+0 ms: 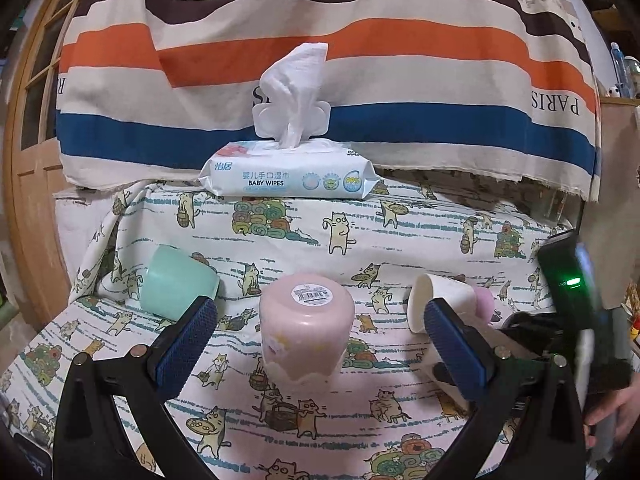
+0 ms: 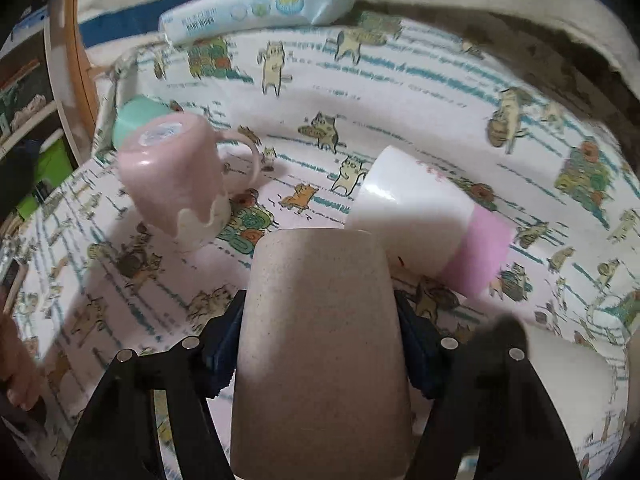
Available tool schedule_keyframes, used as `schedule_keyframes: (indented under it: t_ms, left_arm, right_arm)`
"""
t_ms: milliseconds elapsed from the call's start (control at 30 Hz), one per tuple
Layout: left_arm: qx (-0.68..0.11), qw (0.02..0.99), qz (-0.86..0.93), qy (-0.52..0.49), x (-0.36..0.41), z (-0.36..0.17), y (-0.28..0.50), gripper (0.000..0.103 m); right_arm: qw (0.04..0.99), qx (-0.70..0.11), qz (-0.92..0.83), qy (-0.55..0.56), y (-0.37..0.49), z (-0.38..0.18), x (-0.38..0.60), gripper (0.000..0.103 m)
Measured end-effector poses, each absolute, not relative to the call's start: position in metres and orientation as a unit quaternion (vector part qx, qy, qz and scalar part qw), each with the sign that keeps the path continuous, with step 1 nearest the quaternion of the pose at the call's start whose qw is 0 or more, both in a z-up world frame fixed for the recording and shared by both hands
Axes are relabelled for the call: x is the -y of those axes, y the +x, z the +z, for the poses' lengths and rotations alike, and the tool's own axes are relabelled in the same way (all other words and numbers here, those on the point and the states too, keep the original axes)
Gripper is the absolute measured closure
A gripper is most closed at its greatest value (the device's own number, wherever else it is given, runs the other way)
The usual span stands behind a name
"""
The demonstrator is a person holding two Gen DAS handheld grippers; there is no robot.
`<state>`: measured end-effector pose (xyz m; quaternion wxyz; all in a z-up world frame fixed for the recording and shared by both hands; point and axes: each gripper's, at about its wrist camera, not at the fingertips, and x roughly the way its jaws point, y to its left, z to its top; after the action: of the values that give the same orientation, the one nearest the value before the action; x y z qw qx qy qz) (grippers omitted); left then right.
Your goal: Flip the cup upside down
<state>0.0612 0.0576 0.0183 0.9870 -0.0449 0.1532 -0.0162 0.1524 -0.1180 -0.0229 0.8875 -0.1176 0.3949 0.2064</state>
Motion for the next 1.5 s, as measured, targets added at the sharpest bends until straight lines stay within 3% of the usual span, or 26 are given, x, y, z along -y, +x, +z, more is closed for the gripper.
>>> schedule_keyframes:
  t_ms: [267, 667, 700, 767, 800, 1067, 1400, 1500]
  left_arm:
    - [-0.149, 0.988, -0.017, -0.039, -0.055, 0.019, 0.059, 0.0]
    - [-0.157, 0.987, -0.018, -0.026, -0.052, 0.016, 0.061, 0.0]
    - [-0.158, 0.987, -0.019, -0.023, -0.051, 0.016, 0.061, 0.0]
    - [-0.162, 0.986, -0.021, -0.016, -0.047, 0.014, 0.063, 0.0]
    - [-0.166, 0.986, -0.021, -0.012, -0.045, 0.013, 0.064, 0.0]
    - [-0.21, 0.974, -0.085, 0.001, -0.028, 0.007, 0.075, 0.0]
    - [-0.315, 0.927, -0.175, 0.11, 0.062, 0.014, 0.115, 0.0]
    - [-0.346, 0.912, -0.184, 0.122, 0.078, 0.007, 0.128, 0.008]
  right_arm:
    - [0.883, -0.393, 0.228, -0.119, 0.098, -0.002, 0.129, 0.034]
    - [0.871, -0.408, 0.237, -0.14, 0.072, -0.028, 0.122, 0.033]
    - [0.871, -0.405, 0.236, -0.144, 0.07, -0.028, 0.122, 0.03]
    - [0.873, -0.4, 0.236, -0.147, 0.064, -0.026, 0.123, 0.014]
    - [0.875, -0.397, 0.238, -0.145, 0.062, -0.024, 0.124, 0.014]
    - [0.879, -0.401, 0.226, -0.12, 0.026, -0.031, 0.153, 0.014]
    - [0.88, -0.419, 0.217, -0.063, 0.021, -0.047, 0.18, 0.014]
    - [0.882, -0.418, 0.211, -0.056, 0.022, -0.048, 0.18, 0.013]
